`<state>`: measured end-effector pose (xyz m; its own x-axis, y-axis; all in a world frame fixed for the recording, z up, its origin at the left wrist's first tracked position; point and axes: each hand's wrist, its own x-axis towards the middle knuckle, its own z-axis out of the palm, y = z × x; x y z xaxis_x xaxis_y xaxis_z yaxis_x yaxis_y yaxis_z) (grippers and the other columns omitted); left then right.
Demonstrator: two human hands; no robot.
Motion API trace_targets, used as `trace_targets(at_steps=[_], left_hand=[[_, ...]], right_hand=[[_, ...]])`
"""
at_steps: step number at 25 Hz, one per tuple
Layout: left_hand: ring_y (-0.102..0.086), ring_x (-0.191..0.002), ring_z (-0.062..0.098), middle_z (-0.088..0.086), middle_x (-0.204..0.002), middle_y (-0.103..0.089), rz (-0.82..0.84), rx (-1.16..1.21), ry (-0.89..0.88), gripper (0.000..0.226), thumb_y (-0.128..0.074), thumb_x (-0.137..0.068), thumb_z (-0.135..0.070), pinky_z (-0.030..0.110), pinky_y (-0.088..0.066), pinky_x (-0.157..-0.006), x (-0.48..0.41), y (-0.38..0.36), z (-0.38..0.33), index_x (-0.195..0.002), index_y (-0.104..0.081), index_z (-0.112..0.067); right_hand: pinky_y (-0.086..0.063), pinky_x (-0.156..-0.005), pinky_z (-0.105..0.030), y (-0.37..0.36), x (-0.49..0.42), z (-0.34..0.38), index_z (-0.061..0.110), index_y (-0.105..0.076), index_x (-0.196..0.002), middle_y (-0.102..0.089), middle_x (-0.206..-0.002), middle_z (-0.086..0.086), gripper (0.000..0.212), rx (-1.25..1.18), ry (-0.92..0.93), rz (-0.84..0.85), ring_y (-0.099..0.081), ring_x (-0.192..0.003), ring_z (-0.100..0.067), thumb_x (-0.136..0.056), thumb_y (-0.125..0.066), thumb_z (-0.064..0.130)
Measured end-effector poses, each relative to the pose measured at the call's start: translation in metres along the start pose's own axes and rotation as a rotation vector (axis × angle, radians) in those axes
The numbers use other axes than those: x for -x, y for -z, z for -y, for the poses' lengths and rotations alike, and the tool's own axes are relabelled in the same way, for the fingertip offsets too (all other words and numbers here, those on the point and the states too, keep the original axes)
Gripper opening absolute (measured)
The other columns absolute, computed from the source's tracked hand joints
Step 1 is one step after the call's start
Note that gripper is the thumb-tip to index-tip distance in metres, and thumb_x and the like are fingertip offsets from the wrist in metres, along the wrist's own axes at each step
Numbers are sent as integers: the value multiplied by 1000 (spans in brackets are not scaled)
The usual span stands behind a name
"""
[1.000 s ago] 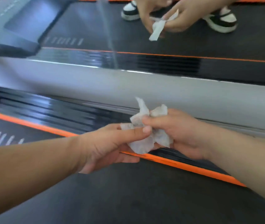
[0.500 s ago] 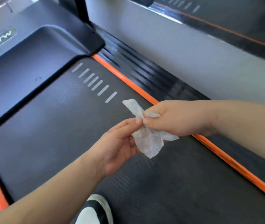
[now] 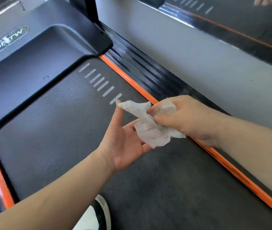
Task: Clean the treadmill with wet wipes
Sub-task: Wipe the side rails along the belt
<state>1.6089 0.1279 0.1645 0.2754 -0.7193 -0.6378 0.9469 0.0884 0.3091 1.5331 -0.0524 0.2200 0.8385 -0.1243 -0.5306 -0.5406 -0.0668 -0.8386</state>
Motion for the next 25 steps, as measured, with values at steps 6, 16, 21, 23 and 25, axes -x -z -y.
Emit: trace_targets(at_steps=[6,16,21,23,25], left_hand=[[-60,-126,33,14,-134,-63,-180,2,-177,89,-72,-69,-78,53,-40,-114,-4,-8,-3,-120,-66,-5],[-66,-109,26,18,-128,-65,41,-441,-72,43,-70,-90,-13,34,-54,-90,6,-15,20,-132,-64,-6],[-56,-130,30,17,-142,-58,105,-304,16,50,-62,-97,-36,45,-43,-111,0,-9,13,-138,-60,-8],[-45,-140,34,18,-150,-49,152,-173,61,56,-58,-100,-38,48,-33,-119,-8,-3,9,-146,-52,-6],[-40,-141,35,19,-150,-45,187,-112,81,56,-58,-100,-31,49,-31,-121,-14,7,4,-148,-48,-5]], right_hand=[[-61,-82,-36,13,18,-5,22,-78,-98,-77,-93,-2,22,203,84,-68,-73,-92,-17,-91,-65,7],[-61,-89,-41,19,45,-13,26,-75,-110,-78,-104,-2,22,-229,5,-221,-75,-96,-15,-95,-69,11],[-58,-96,-47,9,35,-20,21,-71,-119,-78,-109,-6,24,-470,-113,-175,-74,-104,-24,-98,-66,9],[-57,-96,-47,-1,24,-19,22,-71,-119,-77,-112,-7,24,-489,-145,-122,-74,-106,-26,-99,-65,11],[-58,-95,-48,-10,9,-15,25,-73,-116,-77,-111,-6,22,-437,-168,-160,-74,-105,-26,-98,-67,14]])
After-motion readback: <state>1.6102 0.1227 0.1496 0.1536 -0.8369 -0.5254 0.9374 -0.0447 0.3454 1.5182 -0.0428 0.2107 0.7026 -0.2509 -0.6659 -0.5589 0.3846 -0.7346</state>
